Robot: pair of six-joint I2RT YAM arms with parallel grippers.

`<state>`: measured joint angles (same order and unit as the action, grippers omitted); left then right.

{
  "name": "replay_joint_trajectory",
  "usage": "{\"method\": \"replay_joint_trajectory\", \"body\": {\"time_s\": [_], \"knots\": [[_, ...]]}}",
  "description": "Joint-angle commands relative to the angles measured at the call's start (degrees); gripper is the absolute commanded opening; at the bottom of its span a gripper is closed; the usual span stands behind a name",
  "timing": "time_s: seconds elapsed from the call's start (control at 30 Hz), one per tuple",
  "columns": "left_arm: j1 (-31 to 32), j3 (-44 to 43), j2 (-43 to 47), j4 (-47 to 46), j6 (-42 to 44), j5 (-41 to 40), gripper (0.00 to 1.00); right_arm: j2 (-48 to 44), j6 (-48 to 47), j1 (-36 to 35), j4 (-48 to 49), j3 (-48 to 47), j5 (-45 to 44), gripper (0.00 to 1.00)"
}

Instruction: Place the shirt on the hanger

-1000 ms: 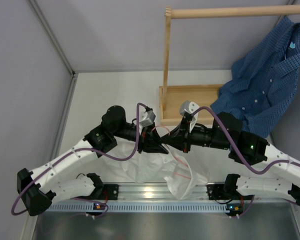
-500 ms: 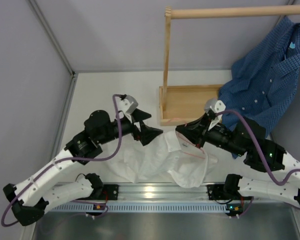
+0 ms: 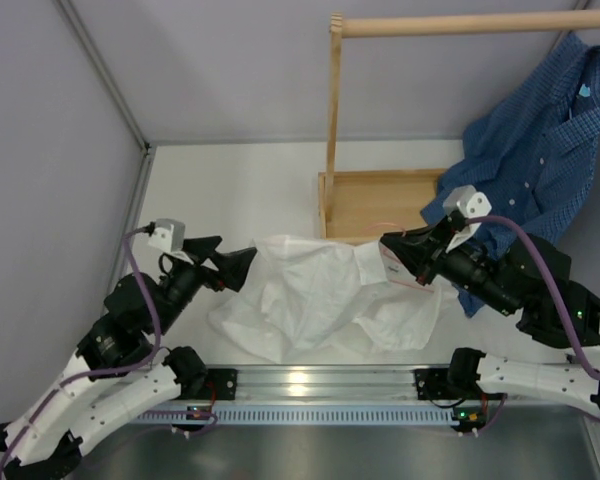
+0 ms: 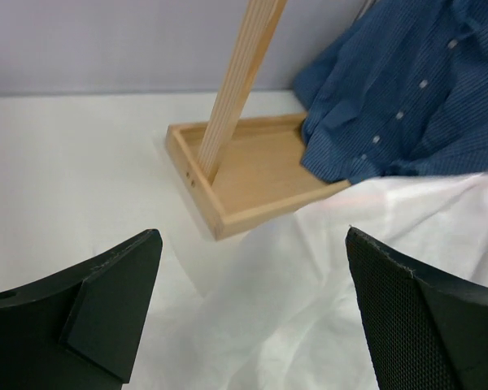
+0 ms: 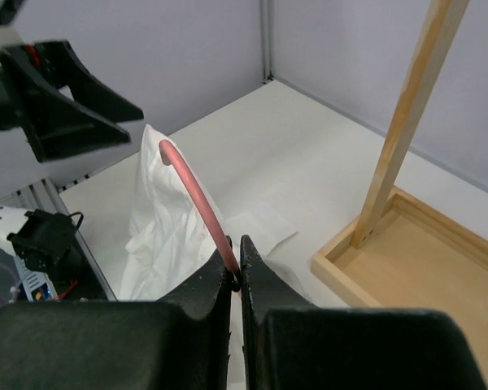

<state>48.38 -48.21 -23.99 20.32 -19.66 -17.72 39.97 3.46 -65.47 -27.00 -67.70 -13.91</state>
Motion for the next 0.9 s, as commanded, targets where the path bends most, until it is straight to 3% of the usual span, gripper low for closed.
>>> {"method": "replay_joint_trajectory", "body": {"time_s": [0.0, 0.2, 0.4, 0.47, 0.5, 0.53, 0.57, 0.6, 0.73, 0.77, 0.87], "knots": [[0.0, 2.7, -3.5, 6.5, -1.6, -1.6, 0.97, -1.3, -2.1, -0.2, -0.8, -5.2, -2.9, 0.0], [0.0, 5.2, -8.0, 2.7, -3.0, 4.0, 0.89, -3.0, -1.7, -0.2, -2.7, -7.1, -1.4, 0.0], [0.0, 8.2, -10.9, -14.0, -2.0, 14.6, 0.89, -3.7, -1.6, -0.2, -2.7, -7.1, -1.9, 0.0], [0.0, 9.3, -11.6, -19.1, -1.8, 17.4, 0.75, -3.9, -1.6, -0.2, -2.8, -7.1, -1.8, 0.0], [0.0, 9.9, -12.8, -19.8, -1.6, 17.5, 0.59, -4.2, -1.6, -0.2, -2.8, -7.0, -1.9, 0.0], [0.0, 9.8, -13.6, -19.7, -1.8, 15.9, 0.2, -4.3, -1.6, -0.2, -2.7, -7.0, -2.0, 0.0], [0.0, 9.7, -14.4, -19.8, -1.8, 14.2, 0.04, -4.4, -1.7, -0.2, -2.8, -7.0, -2.3, 0.0], [0.0, 9.4, -16.1, -19.4, -1.9, 12.1, 0.0, -4.6, -1.7, -0.2, -2.7, -6.9, -2.8, 0.0], [-0.1, 7.1, -18.6, -9.6, -9.7, -10.9, 0.0, -5.6, -2.0, -0.2, -3.1, -6.1, -7.1, 0.0], [-0.2, 6.0, -18.8, -7.1, -11.5, -21.6, 0.0, -5.7, -2.2, -0.2, -3.2, -5.8, -9.2, 0.0], [-0.8, 5.8, -19.8, -2.2, -15.4, -30.3, 0.0, -7.0, -2.9, -0.1, -3.4, -4.0, -11.8, 0.0]]}}
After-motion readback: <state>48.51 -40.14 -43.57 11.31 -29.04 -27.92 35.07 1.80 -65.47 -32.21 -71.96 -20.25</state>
